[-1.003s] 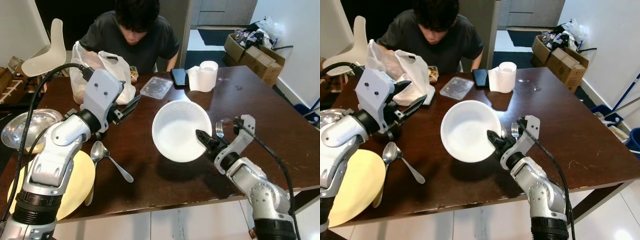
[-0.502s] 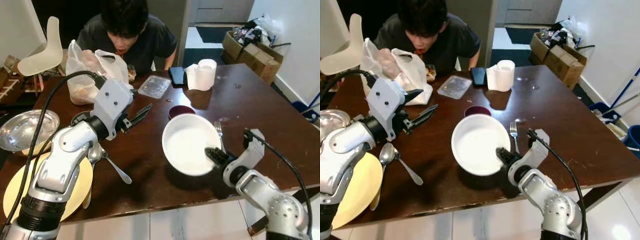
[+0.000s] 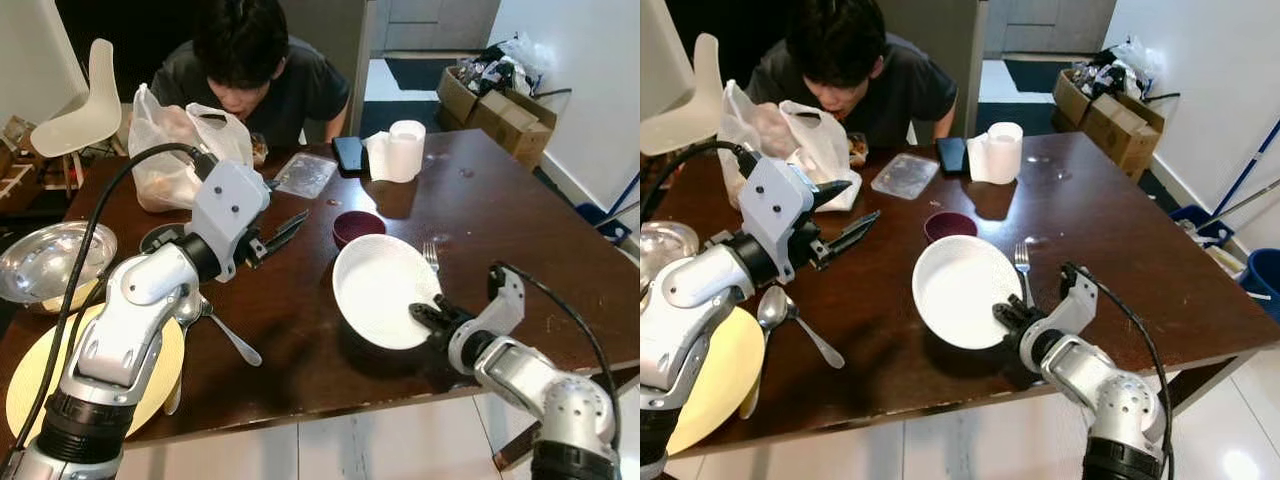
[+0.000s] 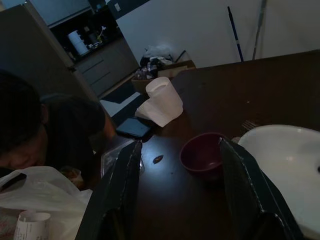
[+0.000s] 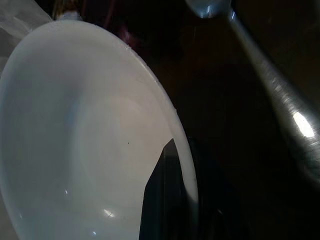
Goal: Setting the table
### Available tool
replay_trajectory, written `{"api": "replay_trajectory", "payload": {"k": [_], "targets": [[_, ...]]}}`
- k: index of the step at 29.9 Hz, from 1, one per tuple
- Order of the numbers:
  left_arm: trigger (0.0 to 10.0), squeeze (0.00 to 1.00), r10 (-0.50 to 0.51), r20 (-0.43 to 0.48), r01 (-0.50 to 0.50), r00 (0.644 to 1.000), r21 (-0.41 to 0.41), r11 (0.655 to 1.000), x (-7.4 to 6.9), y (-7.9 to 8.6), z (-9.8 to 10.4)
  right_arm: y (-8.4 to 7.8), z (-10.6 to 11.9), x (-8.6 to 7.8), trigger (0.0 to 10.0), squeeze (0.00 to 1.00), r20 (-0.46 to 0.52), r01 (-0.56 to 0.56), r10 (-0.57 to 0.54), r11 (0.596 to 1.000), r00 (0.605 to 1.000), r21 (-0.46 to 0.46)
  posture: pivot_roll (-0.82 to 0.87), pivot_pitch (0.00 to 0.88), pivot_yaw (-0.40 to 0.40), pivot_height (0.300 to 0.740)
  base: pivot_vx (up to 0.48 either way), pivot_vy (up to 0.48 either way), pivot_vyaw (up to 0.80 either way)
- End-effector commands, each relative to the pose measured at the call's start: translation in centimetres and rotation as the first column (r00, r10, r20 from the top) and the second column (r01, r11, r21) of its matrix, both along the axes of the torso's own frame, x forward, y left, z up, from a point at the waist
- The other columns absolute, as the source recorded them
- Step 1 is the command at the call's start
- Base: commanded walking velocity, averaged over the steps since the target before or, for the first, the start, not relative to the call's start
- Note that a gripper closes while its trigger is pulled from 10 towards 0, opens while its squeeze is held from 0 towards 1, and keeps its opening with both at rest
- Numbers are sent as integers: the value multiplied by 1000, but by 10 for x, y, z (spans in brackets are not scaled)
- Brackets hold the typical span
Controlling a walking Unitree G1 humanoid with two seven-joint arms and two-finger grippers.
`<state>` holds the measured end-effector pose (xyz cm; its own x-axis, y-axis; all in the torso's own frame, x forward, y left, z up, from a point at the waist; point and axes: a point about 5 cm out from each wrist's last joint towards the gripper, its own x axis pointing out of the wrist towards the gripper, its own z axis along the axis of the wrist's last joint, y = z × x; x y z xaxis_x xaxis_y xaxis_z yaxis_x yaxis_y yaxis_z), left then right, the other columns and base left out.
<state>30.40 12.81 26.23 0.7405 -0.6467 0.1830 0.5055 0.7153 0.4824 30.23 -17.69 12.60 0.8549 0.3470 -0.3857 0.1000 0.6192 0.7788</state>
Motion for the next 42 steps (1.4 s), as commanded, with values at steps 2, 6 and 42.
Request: {"api": "replay_trajectory", "payload": {"k": [2, 6, 42], "targets": [[10000, 0, -15, -7, 15, 1000, 4, 1000, -3, -2, -1, 2, -3, 2, 10000, 0, -9, -4, 4, 1000, 1000, -2, -40, 0, 70, 740, 0, 0, 0], [10000, 0, -16, -7, 17, 1000, 5, 1000, -4, -1, -1, -4, -9, 7, 10000, 0, -39, 17, -19, 999, 999, -28, -35, 0, 67, 740, 0, 0, 0], [10000, 0, -42, -17, 42, 999, -16, 999, -5, -13, -5, -11, 27, -17, 10000, 0, 108, 40, -13, 967, 994, -253, -74, 0, 60, 740, 0, 0, 0]]}}
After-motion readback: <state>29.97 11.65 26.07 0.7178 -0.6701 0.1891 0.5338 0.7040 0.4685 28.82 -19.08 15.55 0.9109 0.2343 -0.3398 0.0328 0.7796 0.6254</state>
